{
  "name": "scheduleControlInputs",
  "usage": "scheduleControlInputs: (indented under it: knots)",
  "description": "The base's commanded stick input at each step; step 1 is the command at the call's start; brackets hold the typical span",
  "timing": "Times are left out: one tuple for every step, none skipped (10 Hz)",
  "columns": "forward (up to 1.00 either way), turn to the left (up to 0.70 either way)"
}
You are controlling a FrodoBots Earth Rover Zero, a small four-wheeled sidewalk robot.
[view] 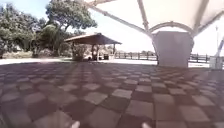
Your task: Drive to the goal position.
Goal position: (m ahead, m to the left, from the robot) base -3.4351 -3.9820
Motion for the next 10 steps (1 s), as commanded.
scheduleControlInputs:
  knots:
    - [0.7, -0.35]
    - [0.7, -0.35]
    - [0.7, -0.35]
    - [0.7, -0.35]
    - [0.7, -0.35]
    - [0.7, -0.35]
    - [0.7, -0.35]
    - [0.7, -0.35]
    - [0.7, -0.35]
    - [0.7, -0.35]
